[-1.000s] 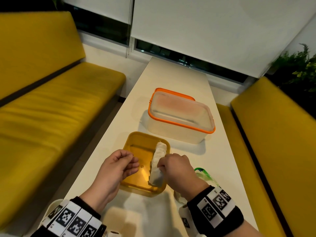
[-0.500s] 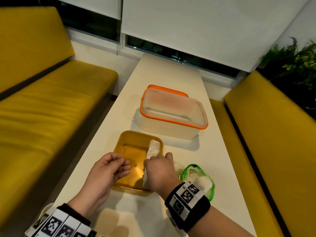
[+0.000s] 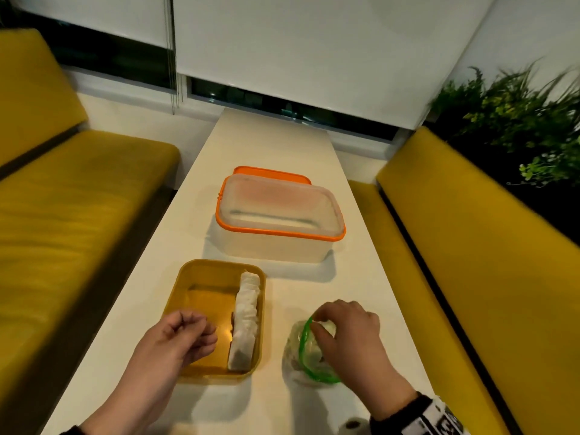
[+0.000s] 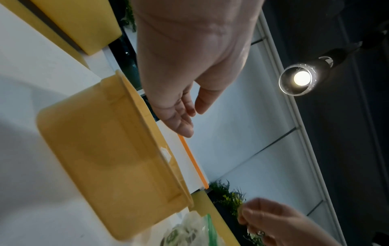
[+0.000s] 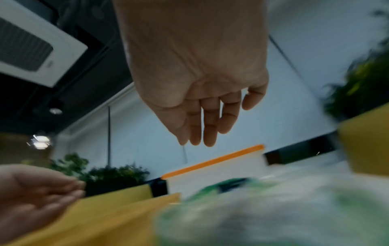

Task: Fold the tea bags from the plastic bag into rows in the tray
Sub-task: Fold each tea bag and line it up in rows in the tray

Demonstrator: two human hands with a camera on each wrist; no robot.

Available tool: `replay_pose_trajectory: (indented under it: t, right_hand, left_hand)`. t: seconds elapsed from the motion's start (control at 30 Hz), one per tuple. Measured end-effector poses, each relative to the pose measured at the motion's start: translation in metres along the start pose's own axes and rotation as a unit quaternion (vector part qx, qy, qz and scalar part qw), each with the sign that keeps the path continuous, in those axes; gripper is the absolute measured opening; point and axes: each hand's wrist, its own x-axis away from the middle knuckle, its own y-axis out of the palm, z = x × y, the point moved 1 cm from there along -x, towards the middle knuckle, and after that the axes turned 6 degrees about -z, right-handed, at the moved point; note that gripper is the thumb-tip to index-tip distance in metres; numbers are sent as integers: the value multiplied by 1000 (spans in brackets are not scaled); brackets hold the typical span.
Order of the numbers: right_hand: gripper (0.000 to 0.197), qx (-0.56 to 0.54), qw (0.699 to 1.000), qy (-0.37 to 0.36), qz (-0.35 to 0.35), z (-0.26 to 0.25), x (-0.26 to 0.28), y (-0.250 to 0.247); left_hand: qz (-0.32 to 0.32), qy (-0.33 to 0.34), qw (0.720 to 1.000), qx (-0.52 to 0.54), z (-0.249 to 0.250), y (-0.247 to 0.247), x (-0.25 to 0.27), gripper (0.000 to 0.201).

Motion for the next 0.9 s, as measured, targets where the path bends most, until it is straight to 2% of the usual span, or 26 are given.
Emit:
replay_pose_trajectory:
  t: [0.07,0.17,0.33,0.4,0.53,0.6,0.67,0.77,0.9]
  right_hand:
    - [22,32,996,77,5,31,6,-8]
    - [27,74,983,162,-42,58,8,-1]
    - [40,94,972,199,-83,67,4,16]
    - [38,71,975,195,-73,66,2,20]
    - [24,0,985,171,-17,66,2,25]
    - [19,-29,986,166,8,65,2,26]
    - [17,-72,982,173,19,65,1,27]
    - [22,-109,974,201,-3,66,-1,30]
    - [12,-116,974,193,0,66,-6,37]
  left_hand:
    - [-9,-8,1000,-2,-1,3,1,8]
    - [-22,-5,999,-24,-5,16,3,9]
    - [-95,21,984,-152,-12,55,-3,14]
    - [-147,55,952,-262,-13,73,-7,20]
    - [-225,133,866,-426,-8,105,-16,23]
    - [-260,141,807,-510,-5,120,-17,21]
    - [-273,137,769,-561,-9,128,-21,33]
    - [-280,135,744,-591,-18,134,-23,37]
    - [-276,140,730,-610,-26,135,-25,38]
